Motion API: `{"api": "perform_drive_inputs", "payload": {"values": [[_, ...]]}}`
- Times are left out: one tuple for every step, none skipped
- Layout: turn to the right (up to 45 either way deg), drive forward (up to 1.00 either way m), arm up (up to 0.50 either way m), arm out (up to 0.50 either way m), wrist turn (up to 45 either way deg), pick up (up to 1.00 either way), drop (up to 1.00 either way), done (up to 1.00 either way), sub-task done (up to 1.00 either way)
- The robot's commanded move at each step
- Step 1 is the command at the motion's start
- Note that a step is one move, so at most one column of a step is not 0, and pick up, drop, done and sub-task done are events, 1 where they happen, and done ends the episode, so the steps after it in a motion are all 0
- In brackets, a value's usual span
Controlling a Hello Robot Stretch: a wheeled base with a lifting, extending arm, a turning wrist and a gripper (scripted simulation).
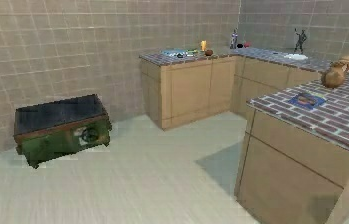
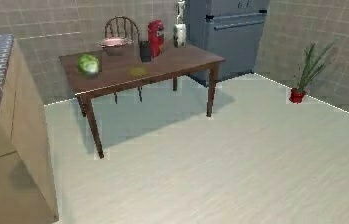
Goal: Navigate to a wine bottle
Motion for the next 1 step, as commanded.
{"api": "perform_drive_inputs", "payload": {"values": [[-3.0, 0.0, 0.0, 0.0, 0.0, 0.0, 0.0, 0.0, 0.0]]}}
